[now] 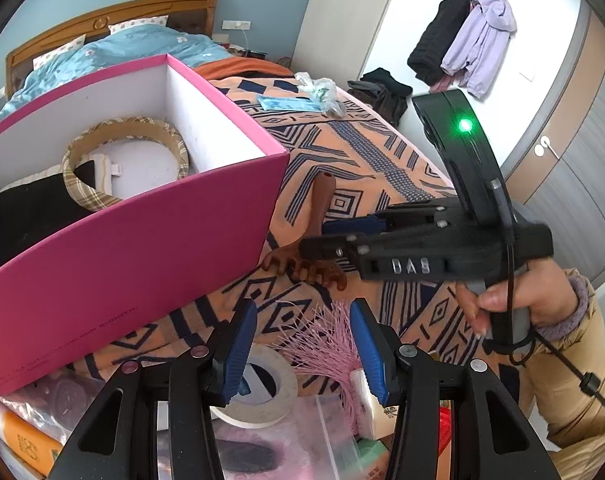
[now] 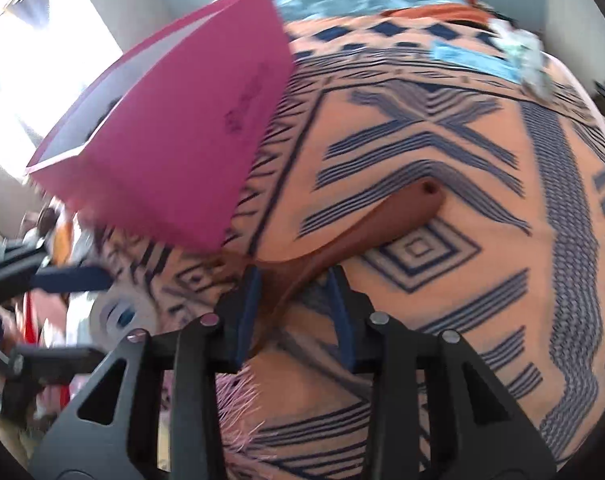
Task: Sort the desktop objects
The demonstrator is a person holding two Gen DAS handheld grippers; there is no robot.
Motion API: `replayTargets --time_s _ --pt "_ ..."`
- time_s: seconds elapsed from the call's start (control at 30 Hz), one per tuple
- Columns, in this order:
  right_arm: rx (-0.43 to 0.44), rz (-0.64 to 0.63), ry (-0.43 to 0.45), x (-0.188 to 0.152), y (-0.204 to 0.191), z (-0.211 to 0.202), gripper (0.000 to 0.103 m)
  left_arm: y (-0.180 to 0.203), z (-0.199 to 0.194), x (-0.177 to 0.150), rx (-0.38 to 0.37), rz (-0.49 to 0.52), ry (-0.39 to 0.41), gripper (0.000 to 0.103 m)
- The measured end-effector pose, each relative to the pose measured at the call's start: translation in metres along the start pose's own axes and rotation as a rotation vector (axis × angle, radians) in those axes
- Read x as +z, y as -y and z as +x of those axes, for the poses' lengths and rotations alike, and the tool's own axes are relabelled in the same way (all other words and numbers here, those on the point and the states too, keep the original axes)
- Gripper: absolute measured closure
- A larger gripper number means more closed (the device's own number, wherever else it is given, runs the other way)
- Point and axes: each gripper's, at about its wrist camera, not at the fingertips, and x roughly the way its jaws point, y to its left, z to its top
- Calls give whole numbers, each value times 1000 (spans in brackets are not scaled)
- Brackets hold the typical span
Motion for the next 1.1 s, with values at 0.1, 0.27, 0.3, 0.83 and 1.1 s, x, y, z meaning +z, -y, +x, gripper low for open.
replayTargets --time_s 0.1,0.27,0.3,0.83,1.1 --pt "18 97 -1 7 12 2 66 0 2 1 0 -3 -4 54" --pt "58 242 41 14 27 5 66 -1 2 0 1 -1 -7 54" --pt "50 241 45 15 26 6 66 -1 2 0 1 -2 -7 54" --pt "136 85 -11 -11 10 -12 92 22 22 10 -17 67 -62 54" --pt "154 92 -25 -15 10 -14 85 33 62 23 -45 59 -203 54"
